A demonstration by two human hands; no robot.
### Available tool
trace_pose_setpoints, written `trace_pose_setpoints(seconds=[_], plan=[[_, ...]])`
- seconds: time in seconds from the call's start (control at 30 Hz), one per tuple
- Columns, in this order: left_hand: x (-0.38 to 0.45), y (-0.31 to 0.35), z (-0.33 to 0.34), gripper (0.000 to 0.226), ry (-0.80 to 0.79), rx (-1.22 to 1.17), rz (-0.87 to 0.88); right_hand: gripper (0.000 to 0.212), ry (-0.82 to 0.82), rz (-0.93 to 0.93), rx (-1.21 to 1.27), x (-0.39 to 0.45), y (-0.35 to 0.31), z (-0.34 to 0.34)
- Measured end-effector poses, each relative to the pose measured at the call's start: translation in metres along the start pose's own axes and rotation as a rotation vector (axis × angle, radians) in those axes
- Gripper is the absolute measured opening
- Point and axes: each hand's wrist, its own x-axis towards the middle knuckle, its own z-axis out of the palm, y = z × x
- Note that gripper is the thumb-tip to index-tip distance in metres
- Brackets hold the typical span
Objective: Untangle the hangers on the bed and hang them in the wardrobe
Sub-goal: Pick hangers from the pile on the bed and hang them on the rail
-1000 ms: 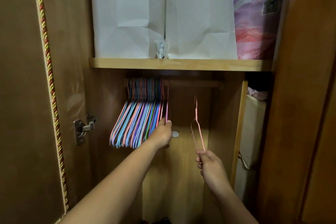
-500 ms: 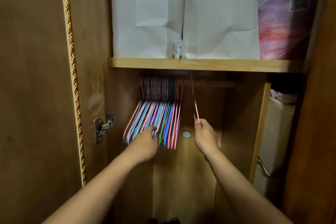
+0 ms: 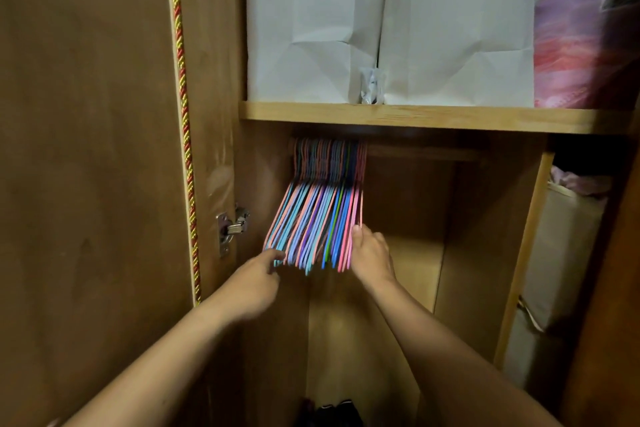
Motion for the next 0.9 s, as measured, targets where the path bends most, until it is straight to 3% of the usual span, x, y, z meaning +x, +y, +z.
trace_pose_setpoints(seconds=[0.23,0.37,0.5,0.57,0.77,0.9], plan=[[-0.016,0.0,0.01,0.044,-0.041,-0.108,-0.114,0.043,-0.085,0.017,0.047,0.0,-0.008,-0.019],[-0.043,0.008,0.016,0.043,0.019,-0.113,-0.16,0.045,-0.011,0.054,-0.009,-0.022,-0.024,-0.041],[-0.096,0.017,0.024,0.037,0.183,-0.084,-0.213,0.051,0.115,-0.198,0.044,-0.071,-0.051,-0.048],[-0.135,0.013,0.029,0.035,0.247,-0.13,-0.291,0.045,0.073,-0.341,0.121,-0.109,-0.065,-0.043],[-0.308,-0.01,0.062,0.039,0.483,-0.099,-0.592,0.029,-0.525,-0.576,0.262,-0.266,-0.081,-0.008],[-0.468,-0.022,0.09,0.038,0.799,-0.26,-0.827,0.027,-0.92,-0.708,0.417,-0.4,-0.111,-0.013]])
